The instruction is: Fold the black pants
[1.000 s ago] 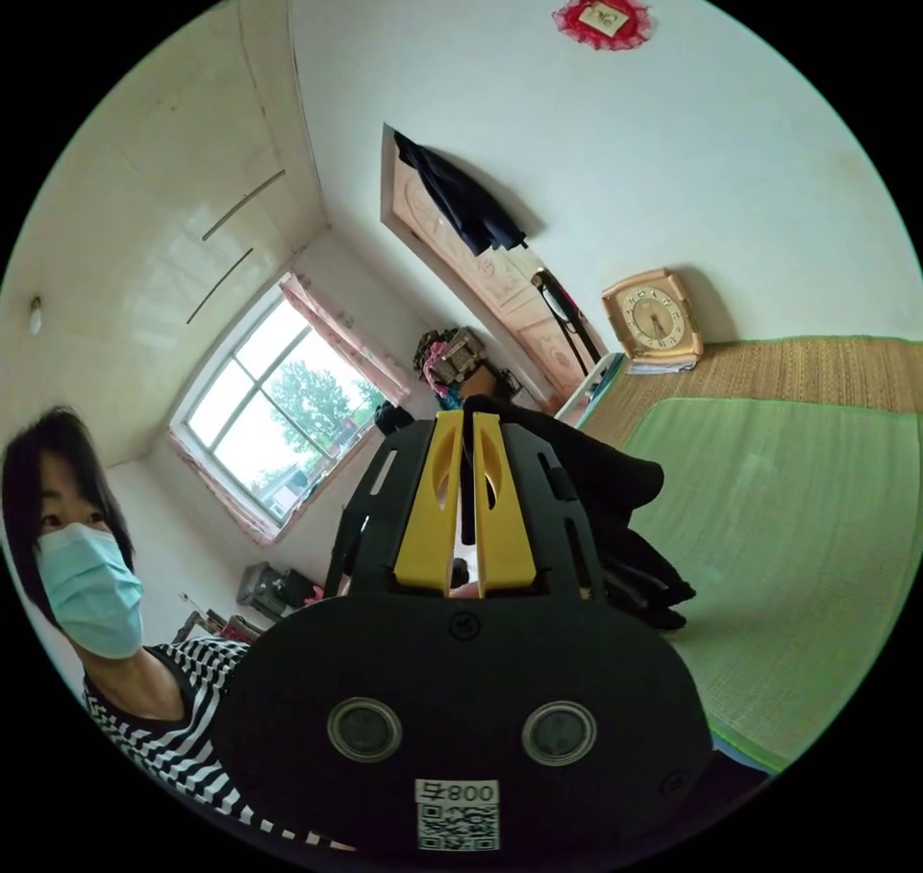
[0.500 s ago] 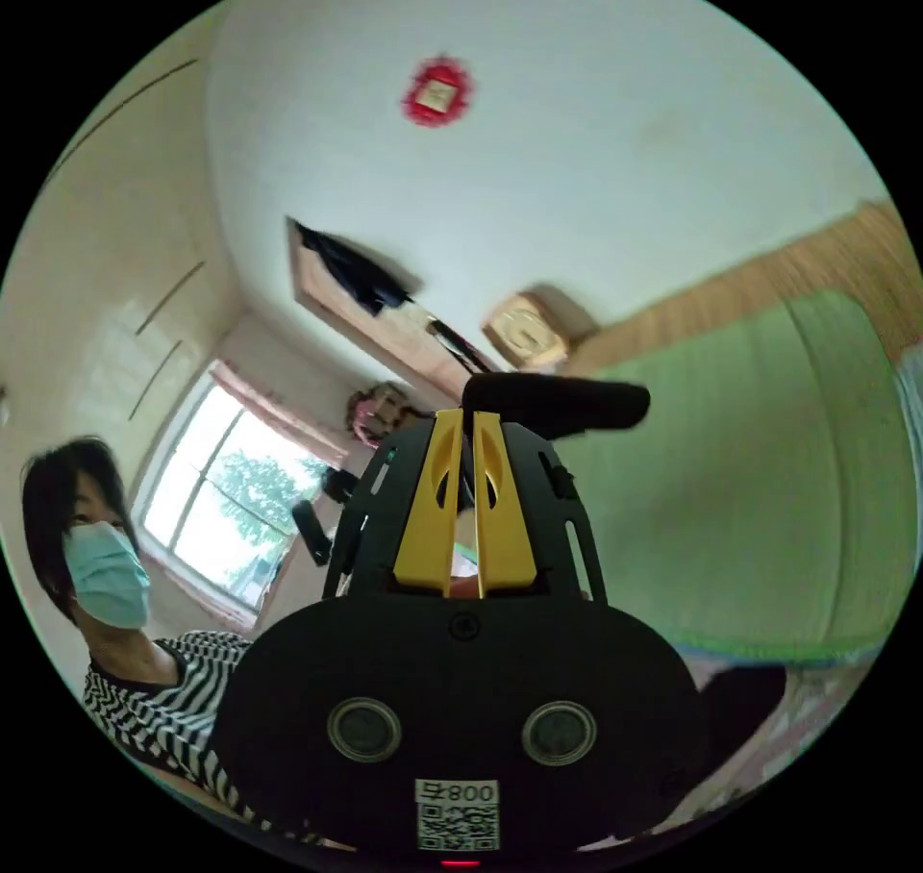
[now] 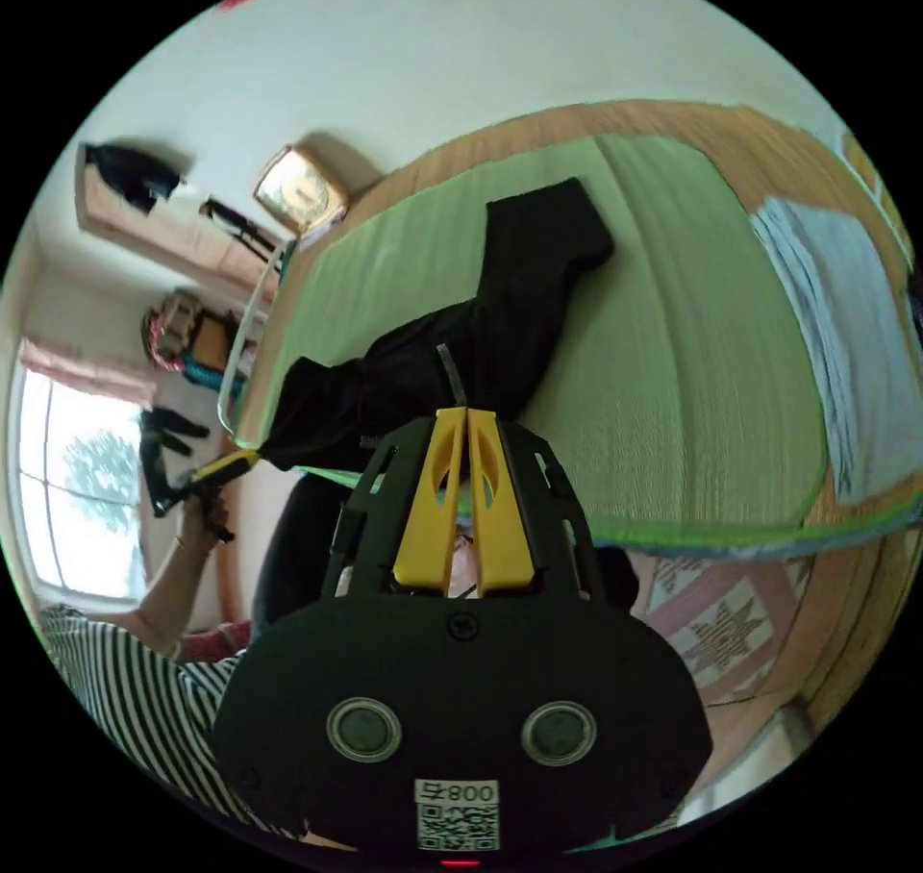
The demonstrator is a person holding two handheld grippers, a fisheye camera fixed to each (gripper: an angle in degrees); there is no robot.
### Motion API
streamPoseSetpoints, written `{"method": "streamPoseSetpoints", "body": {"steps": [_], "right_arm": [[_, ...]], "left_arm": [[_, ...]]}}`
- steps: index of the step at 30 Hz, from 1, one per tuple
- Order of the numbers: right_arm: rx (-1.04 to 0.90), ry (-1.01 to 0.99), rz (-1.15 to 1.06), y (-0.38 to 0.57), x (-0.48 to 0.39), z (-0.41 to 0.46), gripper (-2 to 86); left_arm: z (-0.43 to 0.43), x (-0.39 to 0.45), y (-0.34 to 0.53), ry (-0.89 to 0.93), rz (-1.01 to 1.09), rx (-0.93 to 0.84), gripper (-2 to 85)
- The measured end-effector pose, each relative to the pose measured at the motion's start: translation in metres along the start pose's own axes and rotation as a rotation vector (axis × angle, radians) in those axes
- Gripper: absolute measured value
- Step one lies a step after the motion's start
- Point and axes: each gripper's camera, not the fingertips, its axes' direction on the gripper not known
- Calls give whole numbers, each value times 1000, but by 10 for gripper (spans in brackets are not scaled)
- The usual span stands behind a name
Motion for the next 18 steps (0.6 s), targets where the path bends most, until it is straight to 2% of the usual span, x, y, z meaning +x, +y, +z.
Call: {"method": "streamPoseSetpoints", "body": {"steps": [4, 6, 9, 13, 17, 18], "right_arm": [[-111, 147, -197, -59, -26, 40, 84], [-109, 228, -227, -81, -25, 49, 92], [-100, 342, -226, -121, -12, 60, 94], [-180, 451, -228, -165, 14, 88, 92], [-304, 482, -201, -183, 45, 110, 78], [-271, 454, -186, -186, 54, 104, 70]], "left_arm": [[1, -5, -12, -5, -3, -13, 2], [1, -8, -17, 0, -5, -24, 2], [3, -15, -23, 19, -13, -29, 2], [7, -26, -33, 46, -28, -56, 3], [6, -37, -44, 63, -35, -65, 3], [5, -39, -45, 67, -37, -62, 3]]}}
